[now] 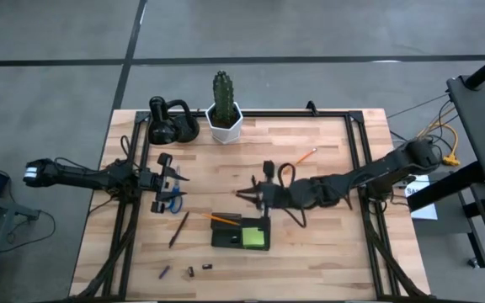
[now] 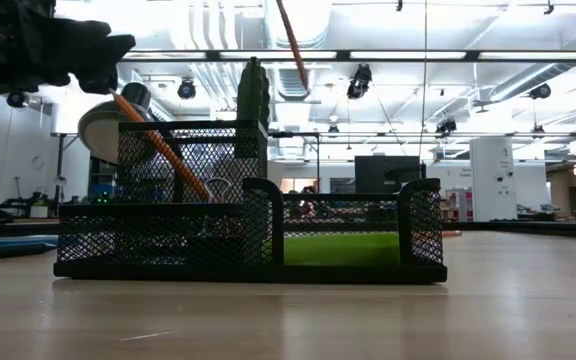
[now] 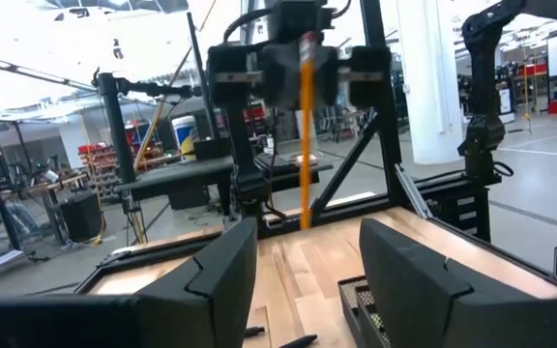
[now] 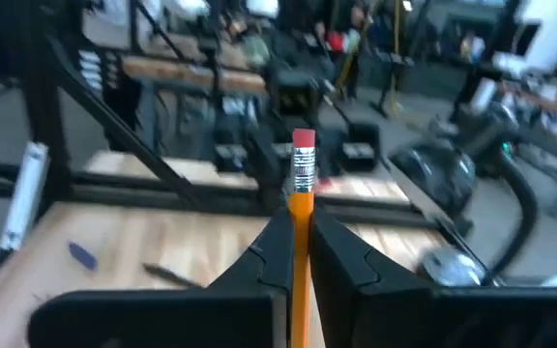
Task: Pick and place office supplies into organizer
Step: Put the bottom yellow pencil into the desk organizer
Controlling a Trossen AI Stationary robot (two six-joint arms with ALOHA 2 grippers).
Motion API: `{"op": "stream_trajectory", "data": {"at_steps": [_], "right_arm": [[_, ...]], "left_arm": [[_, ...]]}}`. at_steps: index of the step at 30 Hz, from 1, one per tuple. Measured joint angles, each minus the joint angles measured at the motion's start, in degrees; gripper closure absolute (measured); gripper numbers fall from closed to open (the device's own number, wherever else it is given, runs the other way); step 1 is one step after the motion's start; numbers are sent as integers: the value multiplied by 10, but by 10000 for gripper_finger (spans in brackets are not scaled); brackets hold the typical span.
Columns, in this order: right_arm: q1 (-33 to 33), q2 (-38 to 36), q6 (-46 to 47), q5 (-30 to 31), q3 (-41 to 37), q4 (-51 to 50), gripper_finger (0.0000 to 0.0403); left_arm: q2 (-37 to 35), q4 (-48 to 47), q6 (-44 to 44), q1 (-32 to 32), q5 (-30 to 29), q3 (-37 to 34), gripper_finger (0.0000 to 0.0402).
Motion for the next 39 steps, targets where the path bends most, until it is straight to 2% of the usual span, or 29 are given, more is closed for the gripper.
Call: {"op": "stream_trajectory", "data": {"at_steps": [10,14,23,32,39], "right_arm": [[19,122,-59,-7,-1,246,392],[18,158,-53,-18,-1,305,392],[18,169,-5,-49,-1,317,392],[4,234,0,-45,3,385,392],[-8,244,29,-50,2,377,392]], "left_arm": [[0,0,0,0,0,0,232],[0,0,0,0,0,0,232],[0,0,0,0,0,0,232],[1,0,0,0,0,0,232],[0,0,0,0,0,0,232]]}}
